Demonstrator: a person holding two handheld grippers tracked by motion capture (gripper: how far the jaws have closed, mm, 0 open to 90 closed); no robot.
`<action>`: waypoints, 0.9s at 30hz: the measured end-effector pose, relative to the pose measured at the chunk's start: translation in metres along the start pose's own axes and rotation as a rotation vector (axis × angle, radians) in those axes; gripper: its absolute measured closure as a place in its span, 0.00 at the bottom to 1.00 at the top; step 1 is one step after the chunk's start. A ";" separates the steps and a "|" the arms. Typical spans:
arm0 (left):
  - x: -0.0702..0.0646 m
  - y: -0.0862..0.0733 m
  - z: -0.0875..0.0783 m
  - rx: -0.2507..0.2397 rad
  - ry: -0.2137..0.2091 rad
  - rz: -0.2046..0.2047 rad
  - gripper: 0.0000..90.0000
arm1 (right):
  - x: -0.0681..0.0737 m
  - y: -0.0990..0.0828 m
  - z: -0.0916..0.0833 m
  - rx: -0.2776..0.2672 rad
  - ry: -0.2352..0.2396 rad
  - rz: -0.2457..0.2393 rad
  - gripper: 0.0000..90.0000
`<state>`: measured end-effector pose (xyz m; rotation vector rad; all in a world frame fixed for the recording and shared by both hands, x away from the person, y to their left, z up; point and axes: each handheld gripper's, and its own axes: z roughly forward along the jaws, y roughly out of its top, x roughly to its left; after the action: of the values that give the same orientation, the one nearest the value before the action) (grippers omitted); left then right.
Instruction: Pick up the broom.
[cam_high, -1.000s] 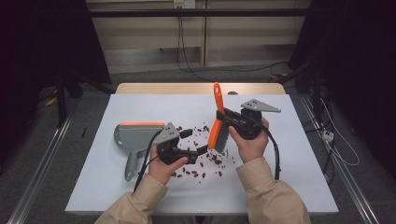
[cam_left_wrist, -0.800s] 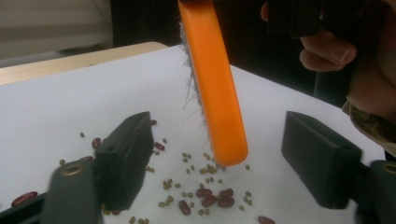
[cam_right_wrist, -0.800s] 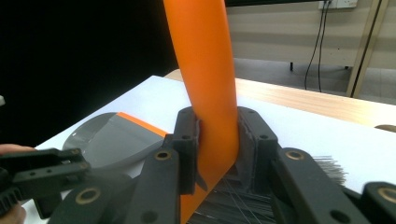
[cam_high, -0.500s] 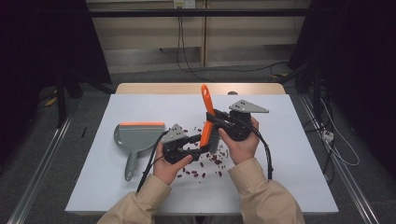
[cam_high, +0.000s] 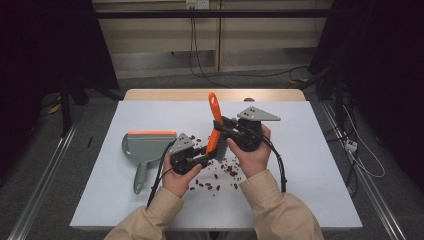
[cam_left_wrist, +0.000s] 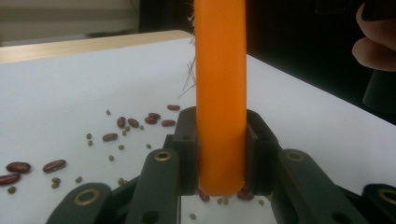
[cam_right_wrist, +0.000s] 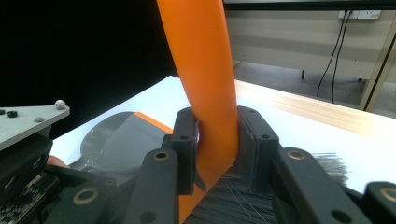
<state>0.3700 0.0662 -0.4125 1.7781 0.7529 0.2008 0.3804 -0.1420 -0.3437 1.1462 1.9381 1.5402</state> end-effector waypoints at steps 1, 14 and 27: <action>0.000 0.000 -0.001 -0.002 0.010 0.006 0.79 | 0.000 0.000 0.001 -0.005 0.002 0.003 0.76; 0.006 0.000 -0.007 -0.035 0.089 0.003 0.79 | 0.005 -0.001 0.006 -0.011 -0.067 0.028 0.25; 0.006 -0.001 -0.007 -0.051 0.107 0.007 0.79 | 0.015 -0.013 0.022 0.044 -0.098 0.094 0.24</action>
<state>0.3707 0.0755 -0.4128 1.7321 0.8104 0.3192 0.3837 -0.1175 -0.3603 1.3238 1.8870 1.4656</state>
